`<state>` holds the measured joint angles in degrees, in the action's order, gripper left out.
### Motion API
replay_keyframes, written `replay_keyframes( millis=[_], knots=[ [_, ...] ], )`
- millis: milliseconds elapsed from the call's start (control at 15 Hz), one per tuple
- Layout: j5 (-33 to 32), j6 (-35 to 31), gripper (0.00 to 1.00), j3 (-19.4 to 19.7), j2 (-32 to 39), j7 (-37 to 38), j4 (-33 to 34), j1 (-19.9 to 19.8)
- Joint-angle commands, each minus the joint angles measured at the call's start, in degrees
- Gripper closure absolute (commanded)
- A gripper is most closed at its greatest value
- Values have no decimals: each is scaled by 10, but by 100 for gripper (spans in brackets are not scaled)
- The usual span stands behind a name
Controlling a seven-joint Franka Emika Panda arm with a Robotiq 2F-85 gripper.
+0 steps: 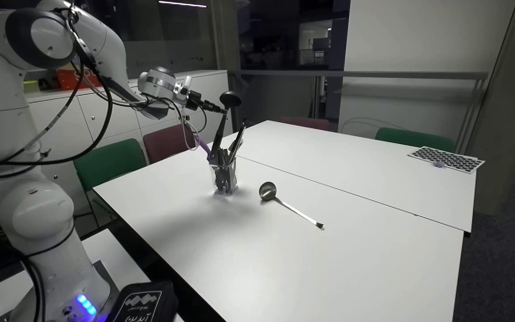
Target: Pick up the spoon and put it in the cup
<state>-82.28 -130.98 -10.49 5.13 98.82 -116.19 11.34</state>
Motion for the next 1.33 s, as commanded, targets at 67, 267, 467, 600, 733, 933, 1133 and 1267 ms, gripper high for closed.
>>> replay_keyframes(
  millis=[67, 267, 467, 600, 733, 933, 1133, 1267],
  knots=[
    [6, 49, 98, 2, -15, -10, -10, -2],
    [2, 69, 98, 4, -7, -20, 2, -4],
    [-1, 73, 98, 5, 1, -26, 17, -4],
    [-3, 72, 98, 6, 7, -27, 25, -4],
    [-6, 71, 98, 6, 14, -28, 35, -3],
    [-17, 66, 98, 9, 28, -23, 55, -5],
    [-27, 55, 98, 15, 53, -19, 82, -8],
    [-27, 52, 98, 19, 69, -20, 97, -9]
  ],
)
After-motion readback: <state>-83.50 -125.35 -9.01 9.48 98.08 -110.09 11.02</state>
